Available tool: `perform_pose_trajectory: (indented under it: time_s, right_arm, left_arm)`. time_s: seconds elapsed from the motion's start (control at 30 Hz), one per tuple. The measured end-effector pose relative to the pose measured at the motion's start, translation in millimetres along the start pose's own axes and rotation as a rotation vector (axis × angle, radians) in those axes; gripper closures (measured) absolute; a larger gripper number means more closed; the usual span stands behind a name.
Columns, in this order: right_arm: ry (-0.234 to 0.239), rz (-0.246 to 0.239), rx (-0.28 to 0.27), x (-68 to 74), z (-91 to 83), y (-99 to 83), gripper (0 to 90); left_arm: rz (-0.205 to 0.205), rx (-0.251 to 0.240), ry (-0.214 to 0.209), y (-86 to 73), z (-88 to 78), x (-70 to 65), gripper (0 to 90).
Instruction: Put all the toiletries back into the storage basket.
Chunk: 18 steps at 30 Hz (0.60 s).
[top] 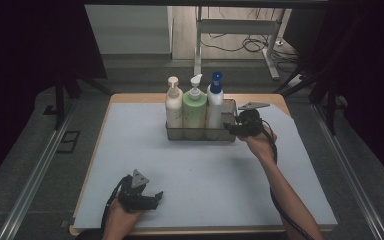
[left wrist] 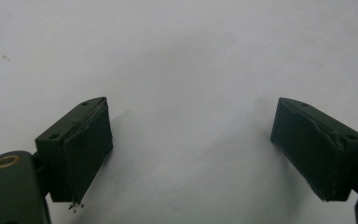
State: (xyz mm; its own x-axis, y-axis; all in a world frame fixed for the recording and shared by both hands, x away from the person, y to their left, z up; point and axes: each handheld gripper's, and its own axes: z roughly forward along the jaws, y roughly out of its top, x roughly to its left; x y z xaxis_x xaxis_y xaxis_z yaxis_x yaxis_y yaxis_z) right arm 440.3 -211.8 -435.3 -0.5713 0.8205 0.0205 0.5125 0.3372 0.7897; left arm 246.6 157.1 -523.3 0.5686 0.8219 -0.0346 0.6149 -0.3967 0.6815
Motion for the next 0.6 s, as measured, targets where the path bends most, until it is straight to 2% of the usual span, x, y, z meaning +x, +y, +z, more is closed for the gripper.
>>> perform_pose_trajectory:
  time_s: [0.37, 0.47, 0.6]
  right_arm:
    - [0.078, -0.024, 0.010, 3.9, -17.1, -10.0, 26.2]
    - [0.089, -0.036, 0.011, 6.1, -22.1, -11.8, 19.6]
    - [0.079, -0.061, 0.016, 11.3, -30.8, -15.3, 13.3]
  left_arm:
    - [0.000, 0.000, 0.000, 0.0, 0.0, 0.0, 12.1]
    - [0.000, 0.000, 0.000, 0.0, 0.0, 0.0, 12.1]
    - [0.000, 0.000, 0.000, -0.1, 0.0, 0.0, 12.1]
